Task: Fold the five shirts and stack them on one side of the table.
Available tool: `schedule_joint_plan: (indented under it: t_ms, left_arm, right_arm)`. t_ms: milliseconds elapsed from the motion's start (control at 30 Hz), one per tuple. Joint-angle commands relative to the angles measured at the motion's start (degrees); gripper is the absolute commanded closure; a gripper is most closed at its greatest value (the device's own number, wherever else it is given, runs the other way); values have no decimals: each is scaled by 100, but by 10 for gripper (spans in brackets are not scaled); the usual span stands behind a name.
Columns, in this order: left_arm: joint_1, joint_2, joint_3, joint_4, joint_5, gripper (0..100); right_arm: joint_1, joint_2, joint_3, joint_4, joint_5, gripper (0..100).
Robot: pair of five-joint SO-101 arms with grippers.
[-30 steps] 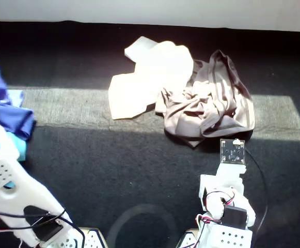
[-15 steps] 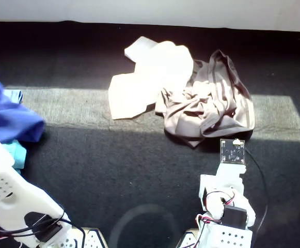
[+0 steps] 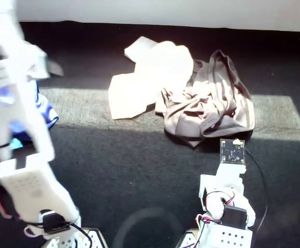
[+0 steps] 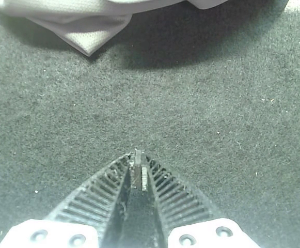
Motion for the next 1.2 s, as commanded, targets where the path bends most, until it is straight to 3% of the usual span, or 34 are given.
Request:
schedule_joint_plan:
  t_ms: [0, 200, 467, 567, 733, 933, 1167]
  left_arm:
    - [1314, 426, 576, -211, 185, 705]
    - [2114, 1842, 655, -1538, 1512, 664]
    - [2185, 2800, 655, -2593, 1679, 646]
    - [2158, 2923, 655, -2620, 1679, 681]
    - [2035, 2914, 655, -2593, 1679, 1000]
    - [1437, 2651, 655, -2505, 1705, 991]
    - [418, 1086, 655, -1556, 1679, 991]
  right_arm:
    - [48, -13, 760, -66, -26, 991]
    - [48, -13, 760, -66, -26, 991]
    - [48, -13, 760, -66, -26, 991]
    - [48, -13, 760, -66, -26, 991]
    - [48, -13, 760, -66, -26, 991]
    - [48, -13, 760, -66, -26, 991]
    - [48, -13, 760, -66, -26, 991]
